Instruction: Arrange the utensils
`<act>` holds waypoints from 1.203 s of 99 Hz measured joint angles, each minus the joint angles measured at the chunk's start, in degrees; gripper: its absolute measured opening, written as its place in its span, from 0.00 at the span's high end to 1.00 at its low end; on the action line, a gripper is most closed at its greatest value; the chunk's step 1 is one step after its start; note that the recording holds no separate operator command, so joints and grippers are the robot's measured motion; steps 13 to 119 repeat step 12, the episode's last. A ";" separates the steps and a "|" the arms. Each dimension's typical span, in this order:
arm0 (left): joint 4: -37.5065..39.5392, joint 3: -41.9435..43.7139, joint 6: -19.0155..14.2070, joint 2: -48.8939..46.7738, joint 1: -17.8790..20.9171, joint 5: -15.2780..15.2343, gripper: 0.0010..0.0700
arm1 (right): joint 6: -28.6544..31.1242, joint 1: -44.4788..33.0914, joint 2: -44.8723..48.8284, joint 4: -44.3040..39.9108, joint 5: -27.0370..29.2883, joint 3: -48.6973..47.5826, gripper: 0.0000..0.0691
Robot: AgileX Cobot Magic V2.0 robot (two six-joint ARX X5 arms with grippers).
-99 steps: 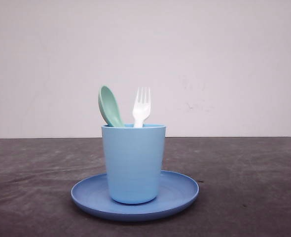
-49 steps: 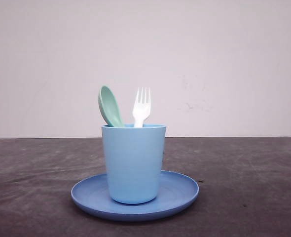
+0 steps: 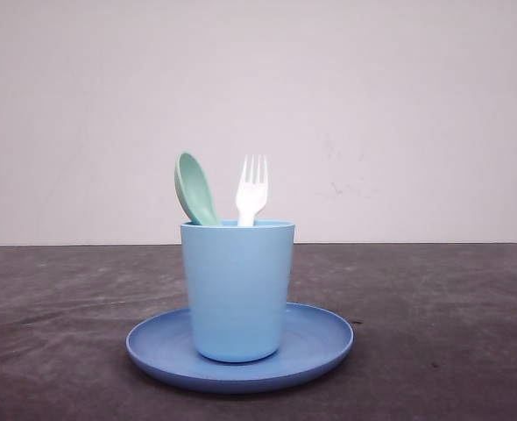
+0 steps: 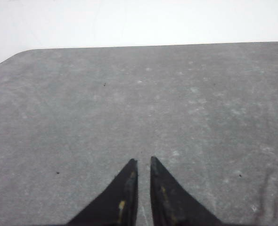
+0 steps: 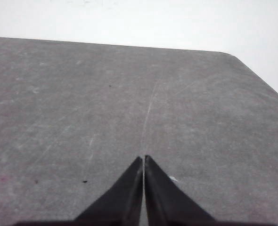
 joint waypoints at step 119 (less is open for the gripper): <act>0.00 0.00 0.00 0.00 0.00 0.00 0.98 | 0.00 0.00 0.00 0.00 0.00 0.00 1.00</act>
